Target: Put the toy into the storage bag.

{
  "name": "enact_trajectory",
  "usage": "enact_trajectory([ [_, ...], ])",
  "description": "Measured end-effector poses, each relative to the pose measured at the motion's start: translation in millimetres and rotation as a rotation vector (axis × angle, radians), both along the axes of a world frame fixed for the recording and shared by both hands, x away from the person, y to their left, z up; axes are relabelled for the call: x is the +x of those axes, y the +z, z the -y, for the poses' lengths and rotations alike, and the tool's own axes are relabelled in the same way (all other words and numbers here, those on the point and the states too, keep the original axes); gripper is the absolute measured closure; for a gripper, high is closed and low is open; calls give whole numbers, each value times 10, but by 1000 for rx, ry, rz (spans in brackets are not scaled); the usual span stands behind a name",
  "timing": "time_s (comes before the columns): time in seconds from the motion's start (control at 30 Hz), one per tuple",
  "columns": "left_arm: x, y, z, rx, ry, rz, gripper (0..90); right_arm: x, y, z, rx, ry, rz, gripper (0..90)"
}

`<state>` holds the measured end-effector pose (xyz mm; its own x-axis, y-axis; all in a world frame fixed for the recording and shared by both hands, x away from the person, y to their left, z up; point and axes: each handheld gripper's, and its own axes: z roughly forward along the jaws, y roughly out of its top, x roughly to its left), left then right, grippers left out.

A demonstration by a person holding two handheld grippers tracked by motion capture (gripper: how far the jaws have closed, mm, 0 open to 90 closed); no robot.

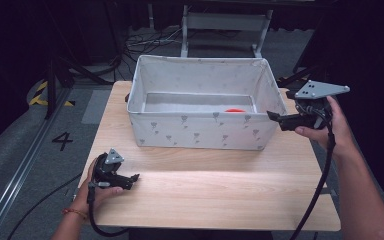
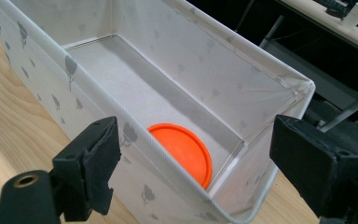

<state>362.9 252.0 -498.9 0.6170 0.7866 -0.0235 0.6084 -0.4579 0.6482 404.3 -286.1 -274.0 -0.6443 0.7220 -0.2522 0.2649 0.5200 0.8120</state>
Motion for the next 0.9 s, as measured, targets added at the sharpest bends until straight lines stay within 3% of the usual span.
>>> enact_trajectory([
  [0.3,0,0,0,0,0,0,2,-205,-180,93,3,21,15,168],
  [0.43,-1,-1,1,0,2,1,2,-306,-283,126,-44,24,36,167],
  [0.63,0,0,-1,4,1,4,2,-388,-468,181,-56,0,26,167],
  [0.8,0,0,-1,4,1,4,2,-403,-664,236,-80,-16,-2,167],
  [0.83,0,2,-2,5,0,3,2,-400,-765,269,-98,-31,-20,168],
  [0.9,0,1,-2,7,1,6,2,-401,-795,279,-101,-33,-28,168],
])
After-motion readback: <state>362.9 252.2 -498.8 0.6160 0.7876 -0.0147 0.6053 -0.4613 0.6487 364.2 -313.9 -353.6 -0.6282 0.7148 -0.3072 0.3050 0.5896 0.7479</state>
